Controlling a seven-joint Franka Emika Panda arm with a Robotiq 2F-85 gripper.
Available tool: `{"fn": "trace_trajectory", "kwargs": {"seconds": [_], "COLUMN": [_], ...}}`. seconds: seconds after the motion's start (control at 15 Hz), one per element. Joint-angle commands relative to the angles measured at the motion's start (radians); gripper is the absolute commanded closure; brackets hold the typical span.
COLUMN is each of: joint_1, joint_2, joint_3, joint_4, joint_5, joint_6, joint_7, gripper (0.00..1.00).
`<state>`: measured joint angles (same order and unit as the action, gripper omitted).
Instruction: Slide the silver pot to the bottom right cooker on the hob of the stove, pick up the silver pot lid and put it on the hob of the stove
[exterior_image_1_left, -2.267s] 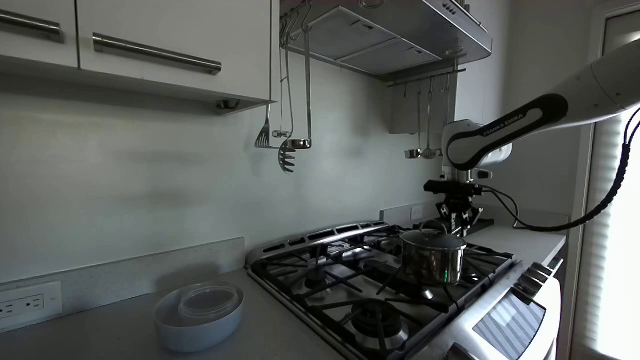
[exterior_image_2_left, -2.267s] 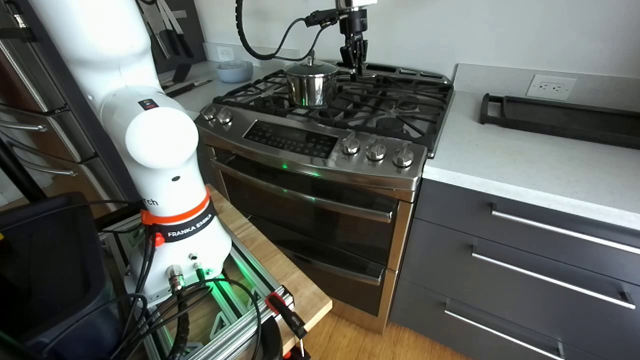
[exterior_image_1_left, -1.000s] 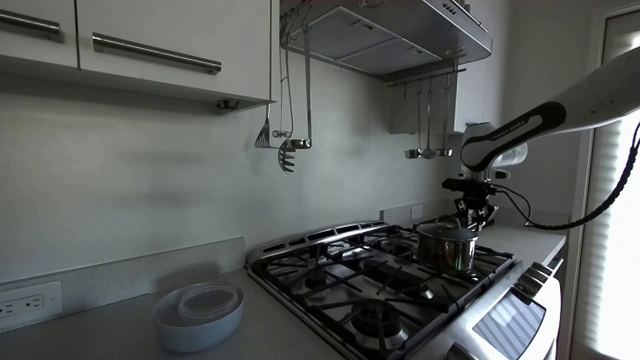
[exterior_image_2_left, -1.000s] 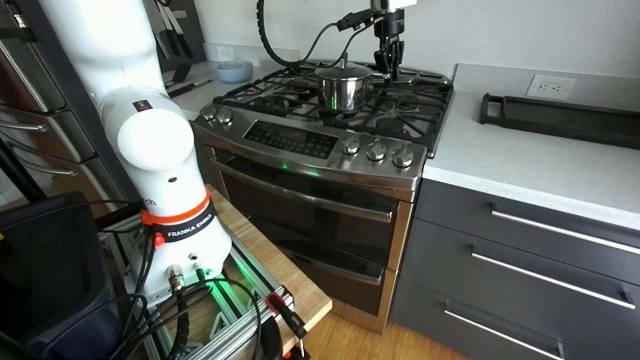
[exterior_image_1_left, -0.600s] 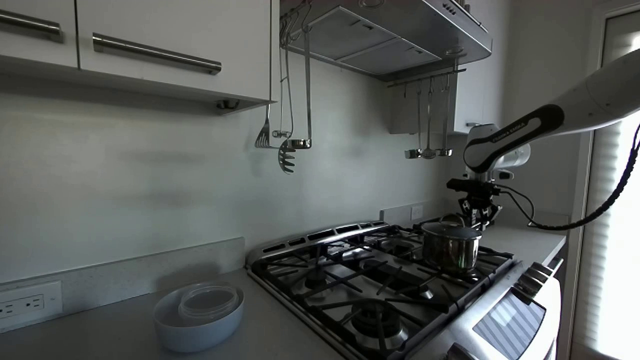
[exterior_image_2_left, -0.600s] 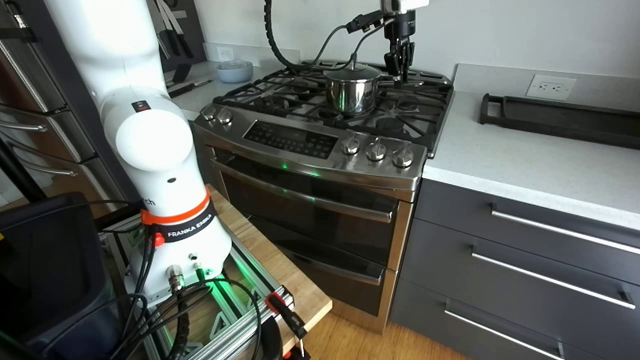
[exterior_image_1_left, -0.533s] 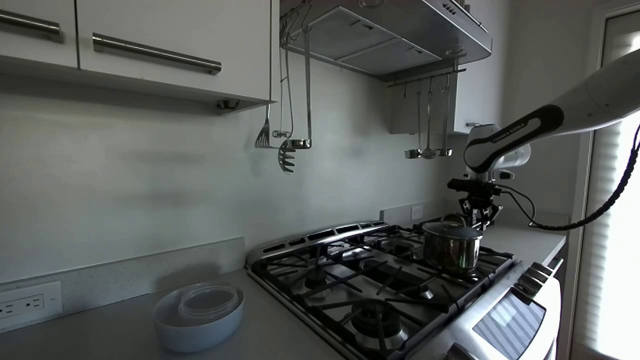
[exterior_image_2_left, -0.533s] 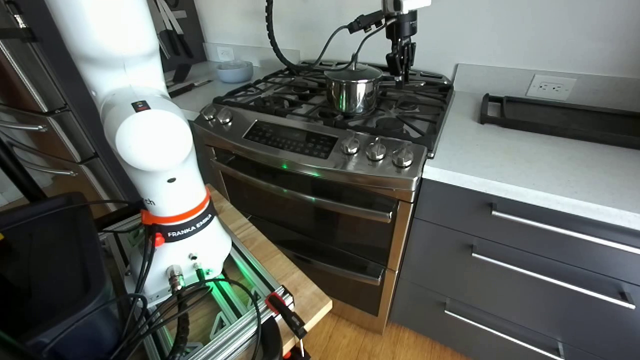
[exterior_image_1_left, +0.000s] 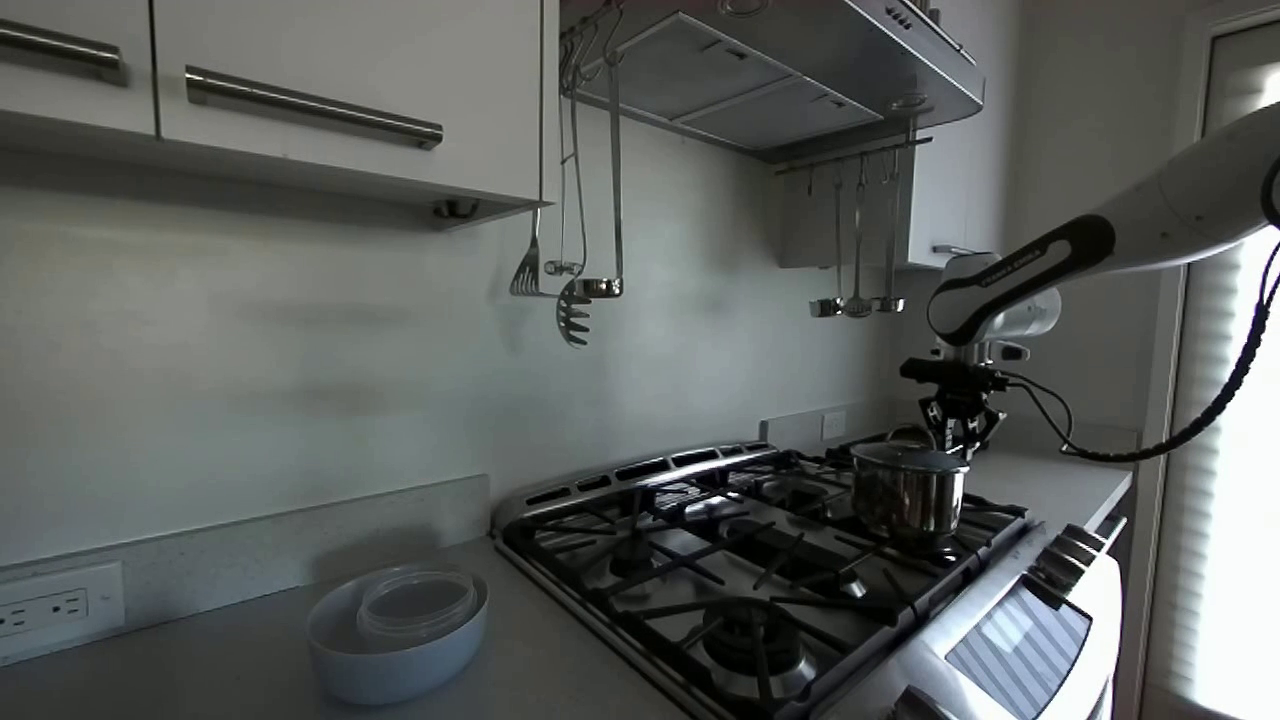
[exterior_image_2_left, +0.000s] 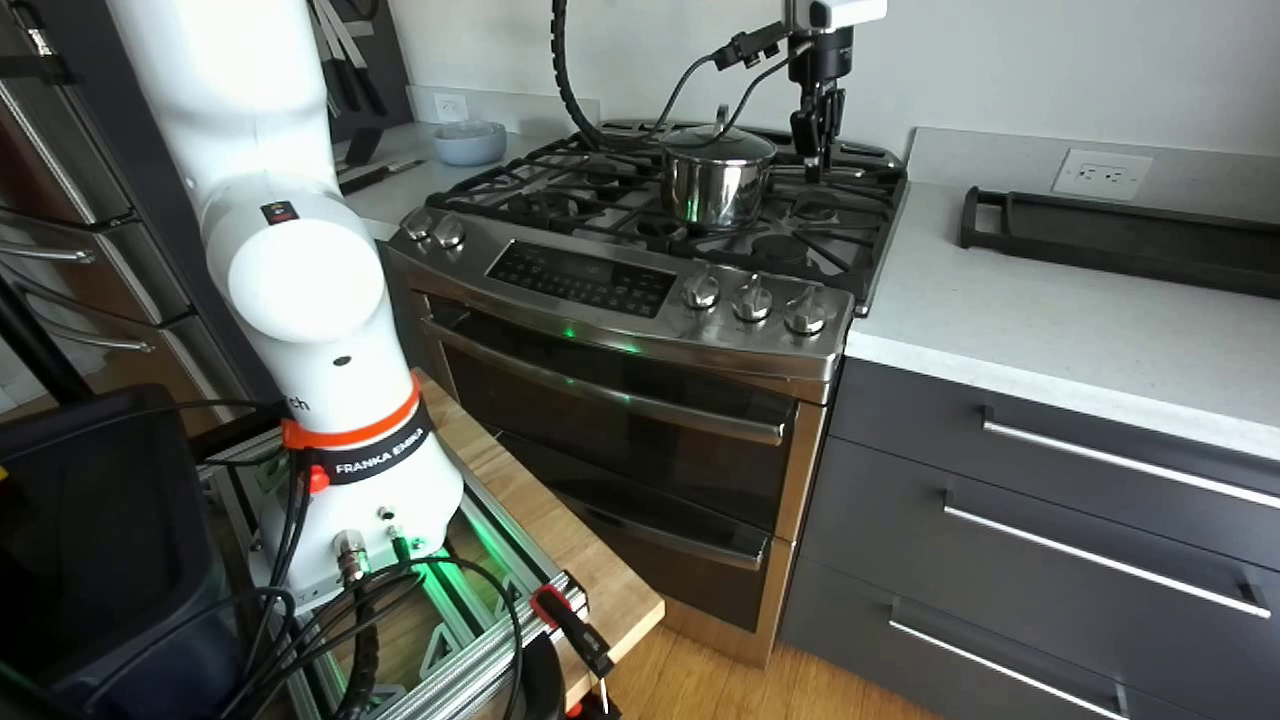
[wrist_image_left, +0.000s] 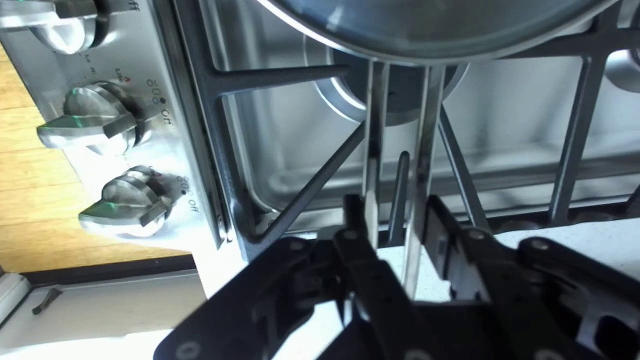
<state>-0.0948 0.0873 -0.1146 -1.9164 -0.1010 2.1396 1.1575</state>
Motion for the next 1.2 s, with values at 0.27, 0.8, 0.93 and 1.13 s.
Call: {"fn": "trace_trajectory", "kwargs": {"seconds": [0.27,0.8,0.93,1.13], "joint_1": [-0.002,-0.018,-0.019,-0.02], "joint_2": [0.005,0.045,0.05,0.054], "joint_3": [-0.01,-0.038,-0.045,-0.052], "joint_4": [0.038,0.055,0.059,0.06], "joint_5": [-0.011,-0.003,-0.003,-0.008], "joint_6": [0.012,0.102,0.11,0.118], "joint_7": [-0.068,-0.087,-0.089,-0.112], "gripper": [0.92,0.92,0.92,0.92]}}
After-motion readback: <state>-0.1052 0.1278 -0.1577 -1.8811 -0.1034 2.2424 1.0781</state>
